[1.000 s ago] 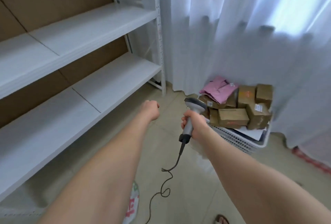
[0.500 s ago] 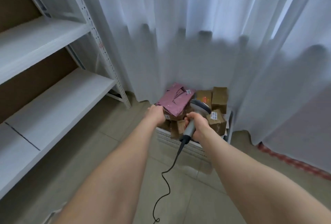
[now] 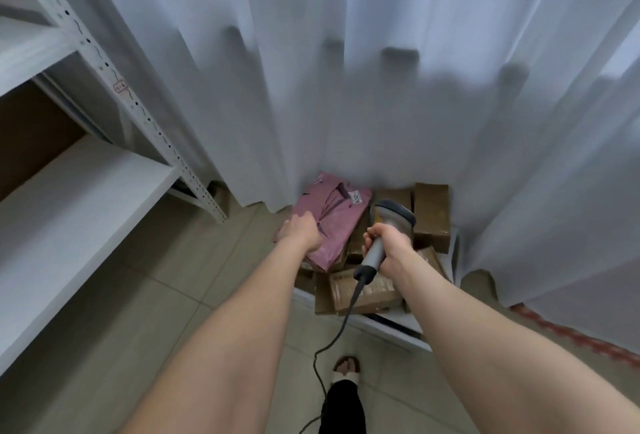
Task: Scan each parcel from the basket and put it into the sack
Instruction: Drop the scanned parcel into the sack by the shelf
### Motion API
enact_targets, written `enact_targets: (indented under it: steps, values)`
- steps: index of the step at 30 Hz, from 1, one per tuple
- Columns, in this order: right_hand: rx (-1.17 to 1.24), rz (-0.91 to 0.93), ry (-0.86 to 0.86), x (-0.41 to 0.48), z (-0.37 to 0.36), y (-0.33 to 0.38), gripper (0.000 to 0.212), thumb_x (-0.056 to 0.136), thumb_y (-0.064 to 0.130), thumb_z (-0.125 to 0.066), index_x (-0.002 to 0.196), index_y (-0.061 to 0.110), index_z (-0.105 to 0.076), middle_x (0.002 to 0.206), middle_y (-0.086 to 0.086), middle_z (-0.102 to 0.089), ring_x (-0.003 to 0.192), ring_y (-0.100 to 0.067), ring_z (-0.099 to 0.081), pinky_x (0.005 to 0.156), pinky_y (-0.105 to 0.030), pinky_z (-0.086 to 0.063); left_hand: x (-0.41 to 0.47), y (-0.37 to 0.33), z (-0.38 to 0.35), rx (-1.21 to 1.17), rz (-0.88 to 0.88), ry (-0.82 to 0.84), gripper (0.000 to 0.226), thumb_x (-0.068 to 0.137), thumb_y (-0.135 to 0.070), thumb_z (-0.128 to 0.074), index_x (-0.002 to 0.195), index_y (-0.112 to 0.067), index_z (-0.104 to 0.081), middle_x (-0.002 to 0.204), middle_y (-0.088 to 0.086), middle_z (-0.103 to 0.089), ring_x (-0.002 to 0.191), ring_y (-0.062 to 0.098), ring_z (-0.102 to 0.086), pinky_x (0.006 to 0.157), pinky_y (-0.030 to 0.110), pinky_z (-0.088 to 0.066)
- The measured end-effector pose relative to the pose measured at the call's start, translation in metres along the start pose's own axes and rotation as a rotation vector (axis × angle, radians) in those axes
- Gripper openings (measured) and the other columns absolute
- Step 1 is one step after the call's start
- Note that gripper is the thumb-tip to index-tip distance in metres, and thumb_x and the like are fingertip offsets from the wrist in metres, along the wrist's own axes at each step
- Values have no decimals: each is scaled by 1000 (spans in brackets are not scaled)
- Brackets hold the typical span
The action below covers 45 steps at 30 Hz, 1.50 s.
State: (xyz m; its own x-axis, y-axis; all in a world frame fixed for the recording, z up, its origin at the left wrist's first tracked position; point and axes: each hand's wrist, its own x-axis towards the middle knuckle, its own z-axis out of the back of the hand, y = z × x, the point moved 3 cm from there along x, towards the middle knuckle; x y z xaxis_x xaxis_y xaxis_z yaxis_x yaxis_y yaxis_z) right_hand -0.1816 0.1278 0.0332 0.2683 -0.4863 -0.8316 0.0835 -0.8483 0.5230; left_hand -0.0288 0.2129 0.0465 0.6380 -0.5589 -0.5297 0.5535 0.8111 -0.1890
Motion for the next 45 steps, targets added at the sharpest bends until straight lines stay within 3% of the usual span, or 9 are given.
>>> enact_targets:
  steps: [4, 8, 15, 18, 23, 30, 38, 41, 45]
  values:
    - [-35, -66, -73, 84, -32, 8, 11, 80, 4, -63, 91, 5, -58, 71, -8, -59, 62, -20, -58, 60, -33, -52, 106, 21, -24, -72, 47, 110, 63, 77, -35, -56, 135, -14, -43, 128, 13, -53, 114, 34, -53, 95, 46, -47]
    - [-89, -117, -84, 159, -48, 0, 39, 71, 7, -67, 108, 3, -57, 95, -15, -65, 85, -32, -64, 87, -50, -55, 207, 57, -66, -86, 164, 193, 80, 58, -53, -56, 131, -21, -47, 125, 10, -58, 108, 31, -57, 91, 43, -51]
    - [-134, -142, -195, 229, -69, -5, 24, 85, 3, -61, 108, 1, -54, 82, -11, -55, 71, -24, -55, 75, -38, -48, 241, 63, -49, -181, 313, 172, 101, 77, -55, -65, 150, -15, -8, 144, 21, -34, 131, 37, -38, 106, 45, -37]
    - [-183, -174, -225, 245, -69, -7, 16, 83, 1, -61, 97, 0, -54, 83, -11, -54, 78, -26, -55, 86, -44, -50, 264, 73, -65, -245, 339, 225, 107, 78, -63, -60, 151, -12, -2, 146, 20, -36, 131, 37, -40, 106, 45, -37]
    - [-220, -202, -235, 252, -63, -3, 24, 76, 0, -64, 99, 3, -56, 88, -12, -56, 85, -28, -56, 87, -42, -50, 266, 75, -62, -410, 396, 205, 79, 74, -52, -69, 131, -2, -47, 126, 15, -57, 109, 33, -59, 90, 38, -51]
    - [-152, -167, -199, 213, -60, 20, 23, 78, 0, -61, 100, 3, -57, 85, -11, -56, 77, -25, -55, 80, -40, -50, 245, 51, -5, -754, 229, 194, 43, 79, -21, -73, 118, -6, -60, 102, 9, -64, 88, 24, -63, 80, 30, -50]
    - [-34, -40, -128, 113, -68, 78, 11, 88, 4, -61, 98, 6, -61, 83, -8, -63, 76, -20, -60, 81, -40, -53, 157, -17, 84, -445, -149, 13, 43, 80, -2, -63, 121, -16, -64, 103, 6, -66, 88, 17, -54, 71, 21, -39]
    - [31, 49, -57, 70, -74, 94, 34, 86, 14, -71, 117, 4, -60, 90, -8, -69, 73, -16, -62, 67, -31, -52, 107, -39, 101, -365, -229, -39, 44, 82, 1, -52, 118, -20, -65, 103, 9, -66, 94, 27, -62, 73, 24, -44]
    - [136, 112, 31, 11, -75, 103, 71, 72, 36, -84, 127, 7, -51, 111, -11, -65, 100, -27, -63, 99, -47, -49, 37, -69, 109, -53, -346, -199, 59, 91, -5, -44, 136, -43, -46, 112, 7, -49, 108, 29, -51, 86, 37, -45]
